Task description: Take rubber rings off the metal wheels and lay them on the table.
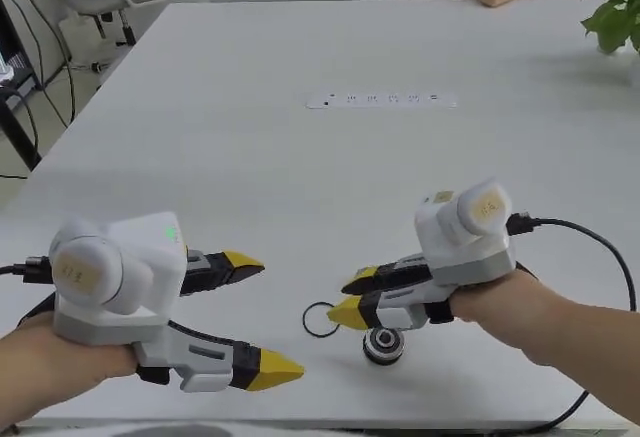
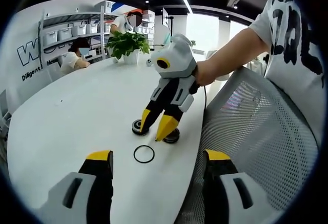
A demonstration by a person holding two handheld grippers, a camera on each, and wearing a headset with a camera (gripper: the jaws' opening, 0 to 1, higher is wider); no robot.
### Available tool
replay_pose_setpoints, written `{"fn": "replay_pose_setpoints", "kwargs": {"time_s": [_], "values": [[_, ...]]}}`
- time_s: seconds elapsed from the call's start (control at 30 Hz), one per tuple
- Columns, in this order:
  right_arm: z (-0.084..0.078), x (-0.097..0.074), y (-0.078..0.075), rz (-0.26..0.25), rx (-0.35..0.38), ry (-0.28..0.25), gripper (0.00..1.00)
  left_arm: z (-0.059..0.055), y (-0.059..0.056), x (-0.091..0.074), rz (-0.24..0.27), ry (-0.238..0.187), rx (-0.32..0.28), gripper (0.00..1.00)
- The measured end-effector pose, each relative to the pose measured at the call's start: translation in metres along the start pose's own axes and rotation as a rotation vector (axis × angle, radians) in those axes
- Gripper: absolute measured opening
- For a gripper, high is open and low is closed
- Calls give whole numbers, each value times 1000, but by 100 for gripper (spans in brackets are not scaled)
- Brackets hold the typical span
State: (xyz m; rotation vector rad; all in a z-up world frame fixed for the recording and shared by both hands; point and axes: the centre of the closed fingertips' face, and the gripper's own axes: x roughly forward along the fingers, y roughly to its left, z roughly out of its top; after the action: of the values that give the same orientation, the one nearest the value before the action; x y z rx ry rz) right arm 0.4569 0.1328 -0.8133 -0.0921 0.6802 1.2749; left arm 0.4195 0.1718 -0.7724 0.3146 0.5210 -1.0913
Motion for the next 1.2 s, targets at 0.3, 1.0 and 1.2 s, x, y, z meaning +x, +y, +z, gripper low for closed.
{"fn": "replay_pose_setpoints", "kwargs": {"time_s": [0.3, 1.0, 1.2], "values": [[3, -21, -1, -8, 6, -49, 25, 0, -3, 6, -22, 16, 21, 68], [-19, -65, -14, -62, 35, -100, 30, 12, -7, 35, -71, 26, 52, 64], [-29, -64, -13, -54, 18, -88, 33, 14, -6, 46, -84, 30, 54, 60]]}}
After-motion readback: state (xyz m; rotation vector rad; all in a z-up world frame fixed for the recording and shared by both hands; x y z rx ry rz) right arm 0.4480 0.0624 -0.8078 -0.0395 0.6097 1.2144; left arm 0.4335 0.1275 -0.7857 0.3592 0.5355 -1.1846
